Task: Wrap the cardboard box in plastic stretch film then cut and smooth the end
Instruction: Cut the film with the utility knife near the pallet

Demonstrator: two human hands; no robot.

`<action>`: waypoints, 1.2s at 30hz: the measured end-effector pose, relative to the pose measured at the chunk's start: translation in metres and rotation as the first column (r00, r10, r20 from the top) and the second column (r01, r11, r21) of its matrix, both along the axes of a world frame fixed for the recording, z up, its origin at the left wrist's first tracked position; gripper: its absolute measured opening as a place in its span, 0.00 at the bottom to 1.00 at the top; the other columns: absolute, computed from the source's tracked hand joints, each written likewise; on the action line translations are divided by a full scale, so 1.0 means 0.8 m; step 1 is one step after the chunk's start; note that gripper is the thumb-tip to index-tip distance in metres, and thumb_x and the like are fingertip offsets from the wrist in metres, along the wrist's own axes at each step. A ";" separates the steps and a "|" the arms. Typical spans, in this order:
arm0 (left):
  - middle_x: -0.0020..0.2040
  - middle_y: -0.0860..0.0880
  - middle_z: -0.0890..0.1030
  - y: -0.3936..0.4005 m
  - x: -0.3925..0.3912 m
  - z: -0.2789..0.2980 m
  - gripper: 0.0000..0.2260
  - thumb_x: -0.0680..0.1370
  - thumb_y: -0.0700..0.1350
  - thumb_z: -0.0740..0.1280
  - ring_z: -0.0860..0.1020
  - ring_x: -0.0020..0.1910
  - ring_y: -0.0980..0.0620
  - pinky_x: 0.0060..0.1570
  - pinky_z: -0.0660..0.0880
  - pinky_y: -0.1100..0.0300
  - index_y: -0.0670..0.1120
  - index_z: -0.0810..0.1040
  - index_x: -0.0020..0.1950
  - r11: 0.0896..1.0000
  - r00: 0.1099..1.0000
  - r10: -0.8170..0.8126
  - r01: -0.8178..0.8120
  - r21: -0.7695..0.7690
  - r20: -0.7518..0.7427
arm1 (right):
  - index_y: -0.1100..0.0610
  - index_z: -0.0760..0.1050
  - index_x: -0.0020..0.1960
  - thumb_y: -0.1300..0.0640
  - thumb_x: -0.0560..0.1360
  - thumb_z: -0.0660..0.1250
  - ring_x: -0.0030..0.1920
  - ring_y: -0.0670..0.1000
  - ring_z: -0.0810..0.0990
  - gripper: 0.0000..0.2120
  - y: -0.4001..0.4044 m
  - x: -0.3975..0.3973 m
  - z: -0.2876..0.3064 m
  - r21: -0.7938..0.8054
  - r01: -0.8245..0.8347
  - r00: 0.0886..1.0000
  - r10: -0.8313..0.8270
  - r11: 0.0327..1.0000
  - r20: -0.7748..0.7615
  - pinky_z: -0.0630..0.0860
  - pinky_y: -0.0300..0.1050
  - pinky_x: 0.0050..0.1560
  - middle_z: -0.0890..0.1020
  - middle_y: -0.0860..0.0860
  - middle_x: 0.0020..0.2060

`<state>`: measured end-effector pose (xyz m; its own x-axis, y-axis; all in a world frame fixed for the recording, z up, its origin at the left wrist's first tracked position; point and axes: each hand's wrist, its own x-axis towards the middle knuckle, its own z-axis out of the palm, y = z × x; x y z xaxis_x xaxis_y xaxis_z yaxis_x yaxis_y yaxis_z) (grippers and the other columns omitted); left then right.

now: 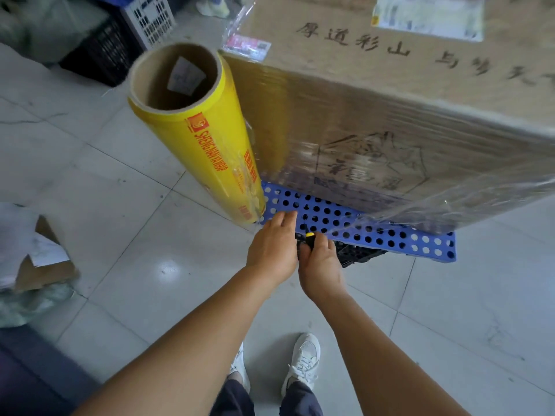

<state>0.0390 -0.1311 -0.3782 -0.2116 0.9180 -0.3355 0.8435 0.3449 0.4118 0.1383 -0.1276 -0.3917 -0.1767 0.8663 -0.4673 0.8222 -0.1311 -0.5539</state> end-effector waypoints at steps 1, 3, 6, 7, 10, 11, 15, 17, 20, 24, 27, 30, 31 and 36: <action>0.72 0.47 0.61 0.000 0.004 0.013 0.26 0.78 0.41 0.60 0.64 0.69 0.46 0.63 0.68 0.51 0.46 0.56 0.74 0.998 0.999 0.039 -0.040 0.038 0.030 | 0.59 0.62 0.68 0.52 0.82 0.53 0.55 0.58 0.77 0.18 0.002 0.004 0.015 0.038 -0.019 1.000 0.019 0.999 -0.004 0.69 0.45 0.45 0.69 0.57 0.64; 0.71 0.47 0.63 -0.001 0.011 0.042 0.24 0.78 0.42 0.59 0.64 0.69 0.46 0.63 0.68 0.51 0.46 0.58 0.73 0.987 0.989 0.115 -0.125 0.103 0.091 | 0.60 0.63 0.69 0.53 0.82 0.53 0.57 0.58 0.75 0.18 0.007 0.015 0.048 0.142 -0.083 0.997 0.083 0.986 0.000 0.70 0.46 0.45 0.69 0.56 0.64; 0.69 0.47 0.66 0.000 0.022 0.086 0.24 0.76 0.42 0.60 0.67 0.66 0.46 0.59 0.68 0.52 0.45 0.61 0.72 0.967 0.981 0.153 -0.174 0.186 0.122 | 0.59 0.63 0.70 0.54 0.80 0.54 0.58 0.57 0.74 0.20 0.015 0.027 0.101 0.306 -0.102 0.993 0.113 0.946 -0.018 0.71 0.46 0.46 0.69 0.54 0.64; 0.69 0.46 0.66 0.001 0.025 0.100 0.24 0.76 0.42 0.60 0.67 0.66 0.46 0.59 0.68 0.52 0.45 0.61 0.72 0.964 0.982 0.146 -0.169 0.207 0.122 | 0.58 0.63 0.71 0.54 0.80 0.55 0.57 0.57 0.75 0.21 0.019 0.030 0.117 0.342 -0.090 0.994 0.105 0.935 -0.028 0.70 0.45 0.45 0.69 0.54 0.64; 0.67 0.47 0.67 0.007 0.029 0.139 0.23 0.76 0.42 0.60 0.67 0.66 0.46 0.56 0.69 0.51 0.46 0.62 0.71 0.948 0.984 0.135 -0.161 0.275 0.113 | 0.55 0.62 0.72 0.53 0.80 0.56 0.55 0.57 0.76 0.21 0.031 0.039 0.165 0.461 -0.131 0.990 0.141 0.878 0.012 0.72 0.46 0.43 0.69 0.54 0.64; 0.67 0.47 0.67 0.010 0.030 0.152 0.22 0.77 0.43 0.59 0.67 0.66 0.46 0.56 0.70 0.51 0.47 0.62 0.71 0.942 0.985 0.129 -0.157 0.297 0.114 | 0.54 0.62 0.72 0.53 0.80 0.57 0.56 0.57 0.76 0.21 0.036 0.042 0.181 0.497 -0.151 0.987 0.156 0.855 0.032 0.73 0.48 0.45 0.70 0.54 0.64; 0.70 0.47 0.64 0.017 0.032 0.198 0.24 0.78 0.45 0.59 0.65 0.68 0.46 0.62 0.69 0.49 0.47 0.58 0.73 0.933 0.986 0.086 -0.129 0.337 0.140 | 0.53 0.63 0.70 0.55 0.78 0.61 0.57 0.57 0.75 0.21 0.066 0.054 0.241 0.594 -0.186 0.982 0.169 0.782 0.086 0.71 0.48 0.46 0.73 0.52 0.61; 0.71 0.48 0.63 0.020 0.035 0.214 0.25 0.78 0.47 0.60 0.64 0.69 0.47 0.64 0.68 0.50 0.47 0.57 0.74 0.925 0.985 0.066 -0.121 0.359 0.162 | 0.52 0.65 0.69 0.55 0.77 0.62 0.56 0.56 0.75 0.21 0.087 0.060 0.265 0.616 -0.220 0.975 0.167 0.757 0.144 0.69 0.46 0.46 0.75 0.51 0.60; 0.72 0.47 0.62 0.025 0.042 0.227 0.26 0.79 0.47 0.60 0.63 0.70 0.47 0.66 0.66 0.52 0.45 0.56 0.74 0.916 0.986 0.027 -0.091 0.390 0.167 | 0.49 0.66 0.70 0.55 0.77 0.63 0.56 0.56 0.76 0.22 0.121 0.066 0.289 0.621 -0.247 0.967 0.151 0.744 0.203 0.70 0.47 0.49 0.77 0.51 0.61; 0.71 0.48 0.63 0.036 0.050 0.231 0.25 0.79 0.46 0.61 0.63 0.69 0.49 0.66 0.64 0.55 0.45 0.57 0.74 0.899 0.982 0.049 -0.122 0.421 0.180 | 0.48 0.69 0.68 0.55 0.76 0.64 0.56 0.56 0.76 0.21 0.173 0.070 0.297 0.614 -0.283 0.953 0.143 0.737 0.268 0.71 0.49 0.52 0.78 0.52 0.60; 0.72 0.48 0.63 0.047 0.055 0.230 0.26 0.78 0.46 0.61 0.62 0.70 0.49 0.67 0.62 0.56 0.45 0.57 0.74 0.902 0.978 0.102 -0.168 0.398 0.180 | 0.49 0.70 0.67 0.57 0.75 0.63 0.54 0.57 0.75 0.20 0.209 0.071 0.293 0.570 -0.319 0.940 0.178 0.757 0.290 0.71 0.48 0.49 0.78 0.53 0.58; 0.71 0.48 0.64 0.057 0.059 0.224 0.25 0.78 0.46 0.61 0.63 0.70 0.49 0.66 0.63 0.56 0.45 0.58 0.74 0.900 0.971 0.167 -0.221 0.376 0.171 | 0.50 0.71 0.67 0.56 0.75 0.63 0.56 0.58 0.74 0.21 0.239 0.070 0.285 0.487 -0.371 0.922 0.253 0.791 0.293 0.74 0.49 0.51 0.75 0.55 0.60; 0.71 0.47 0.64 0.059 0.062 0.221 0.25 0.78 0.46 0.61 0.63 0.69 0.48 0.66 0.63 0.56 0.45 0.58 0.74 0.900 0.967 0.184 -0.237 0.365 0.174 | 0.50 0.71 0.68 0.55 0.75 0.63 0.57 0.58 0.74 0.21 0.247 0.071 0.283 0.462 -0.387 0.916 0.276 0.798 0.290 0.74 0.49 0.53 0.74 0.55 0.60; 0.71 0.48 0.64 0.059 0.079 0.205 0.24 0.79 0.46 0.60 0.64 0.69 0.48 0.66 0.66 0.52 0.47 0.58 0.73 0.903 0.948 0.259 -0.305 0.301 0.185 | 0.49 0.68 0.70 0.52 0.75 0.64 0.62 0.58 0.71 0.23 0.268 0.076 0.280 0.399 -0.474 0.874 0.368 0.785 0.317 0.73 0.52 0.59 0.71 0.56 0.63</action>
